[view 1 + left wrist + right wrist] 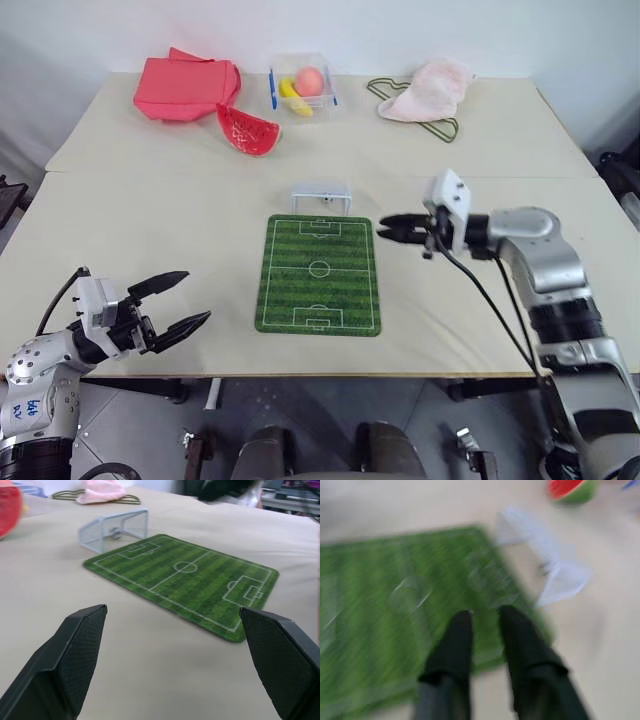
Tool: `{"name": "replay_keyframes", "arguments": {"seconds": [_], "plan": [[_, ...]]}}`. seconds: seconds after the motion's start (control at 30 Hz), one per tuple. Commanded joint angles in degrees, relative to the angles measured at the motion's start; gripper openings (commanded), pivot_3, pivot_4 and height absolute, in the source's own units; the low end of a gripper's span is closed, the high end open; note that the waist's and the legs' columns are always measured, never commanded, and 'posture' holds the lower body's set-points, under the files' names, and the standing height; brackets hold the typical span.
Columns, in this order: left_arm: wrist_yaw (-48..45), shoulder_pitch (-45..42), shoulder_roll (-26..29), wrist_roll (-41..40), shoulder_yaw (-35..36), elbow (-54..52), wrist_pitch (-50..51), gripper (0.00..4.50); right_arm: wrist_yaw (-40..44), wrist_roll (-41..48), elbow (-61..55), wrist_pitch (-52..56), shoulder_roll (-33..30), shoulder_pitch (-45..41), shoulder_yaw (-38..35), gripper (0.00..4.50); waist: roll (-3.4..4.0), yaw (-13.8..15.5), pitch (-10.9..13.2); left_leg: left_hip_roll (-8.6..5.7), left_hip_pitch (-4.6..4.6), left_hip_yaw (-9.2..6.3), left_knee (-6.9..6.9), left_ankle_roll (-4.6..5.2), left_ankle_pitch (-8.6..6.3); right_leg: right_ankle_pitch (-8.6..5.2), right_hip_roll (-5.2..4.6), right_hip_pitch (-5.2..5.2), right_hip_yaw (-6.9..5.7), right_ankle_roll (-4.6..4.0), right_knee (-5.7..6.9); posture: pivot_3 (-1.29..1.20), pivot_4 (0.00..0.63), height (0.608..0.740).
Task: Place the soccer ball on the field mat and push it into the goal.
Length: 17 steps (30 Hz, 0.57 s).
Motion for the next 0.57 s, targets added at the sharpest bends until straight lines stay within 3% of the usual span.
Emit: {"name": "replay_keyframes", "arguments": {"seconds": [0.03, 0.2, 0.47, 0.57], "plan": [[0.3, -1.0, 1.0, -0.2, 2.3, 1.9, -1.4, 4.50, 4.3, 2.2, 3.0, -5.2, -2.8, 1.3, -3.7, 2.37, 0.00, -0.1, 0.0, -0.02, 0.01, 0.05, 0.02, 0.00, 0.00, 0.00, 0.00, 0.00, 0.02, 0.00, -0.01, 0.00, 0.150, 0.740], [0.5, -2.3, 1.3, -0.7, 3.8, 4.3, -1.4, 4.50, 8.3, 3.0, 13.9, -13.6, -5.1, 4.1, -7.6, 4.10, -0.02, -0.2, 0.0, 0.01, 0.05, 0.11, 0.08, 0.00, 0.00, 0.00, 0.04, 0.02, 0.02, 0.00, -0.01, 0.00, 0.150, 0.740], [-1.0, -4.5, 4.1, -0.5, 4.5, 8.9, -1.0, 4.50, 13.9, 2.9, 23.5, -21.8, -7.4, 5.1, -10.1, 4.10, -0.01, -0.2, 0.0, 0.05, 0.05, 0.12, 0.09, -0.01, 0.01, 0.00, 0.04, 0.01, 0.03, 0.00, 0.01, 0.00, 0.150, 0.740], [-2.0, -4.0, 3.7, -2.1, 4.4, 7.5, 0.5, 4.50, 9.9, 2.0, 24.5, -22.8, -6.8, 5.2, -11.0, 4.10, -0.01, -0.2, 0.0, 0.17, 0.06, 0.11, 0.11, -0.01, 0.01, 0.00, 0.01, 0.04, 0.04, 0.00, 0.02, 0.00, 0.150, 0.740]]}}
